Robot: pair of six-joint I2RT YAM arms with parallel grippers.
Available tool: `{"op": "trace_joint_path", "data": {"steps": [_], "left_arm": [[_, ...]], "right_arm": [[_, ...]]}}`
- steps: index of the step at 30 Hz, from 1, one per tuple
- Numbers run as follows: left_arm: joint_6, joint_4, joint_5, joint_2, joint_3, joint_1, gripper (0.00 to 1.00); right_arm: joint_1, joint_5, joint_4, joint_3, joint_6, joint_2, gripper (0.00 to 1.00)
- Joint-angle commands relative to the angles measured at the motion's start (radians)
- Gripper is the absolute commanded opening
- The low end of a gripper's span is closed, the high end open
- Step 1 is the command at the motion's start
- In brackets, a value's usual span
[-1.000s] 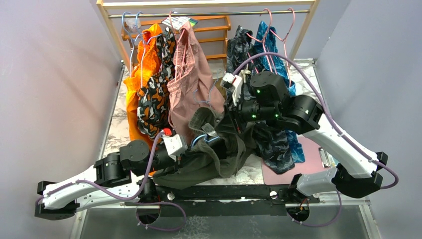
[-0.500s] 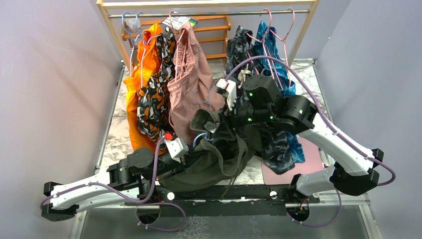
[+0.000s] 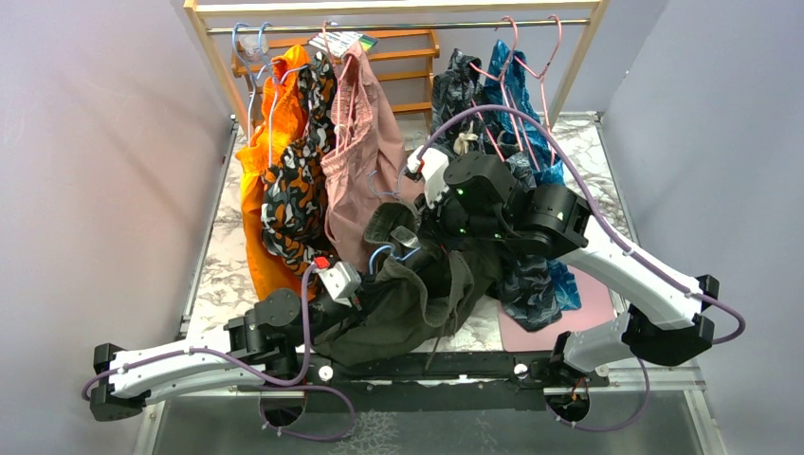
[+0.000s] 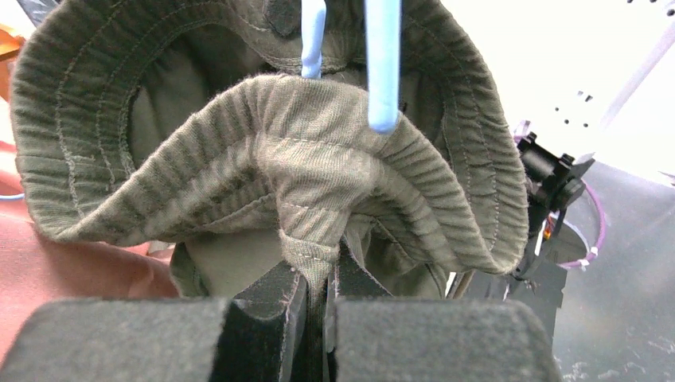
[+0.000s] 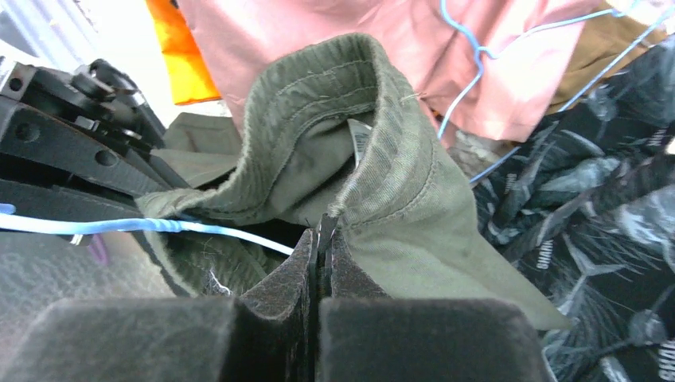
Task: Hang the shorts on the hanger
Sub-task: Hang the shorts on the hanger.
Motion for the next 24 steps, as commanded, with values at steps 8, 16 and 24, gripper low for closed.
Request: {"op": "trace_joint_path", "data": {"steps": [8,16,24], "left_arm": [[-0.012,0.08,-0.084,0.061,0.059,-0.005,0.0],[-0.021,0.13,-0.069,0.085,0.044,-0.005,0.0],[-0.024,0.152,-0.075,0.048,0.017,-0.004,0.0]], "right_arm": [[0.223,0.75,0.013,0.047,-0.159,0.072,0.01],[0.291,0.844,0.009,0.015,-0.137,0.125,0.01],[0.292,0.395,0.037,0.021,-0.047,0.074,0.57]]}}
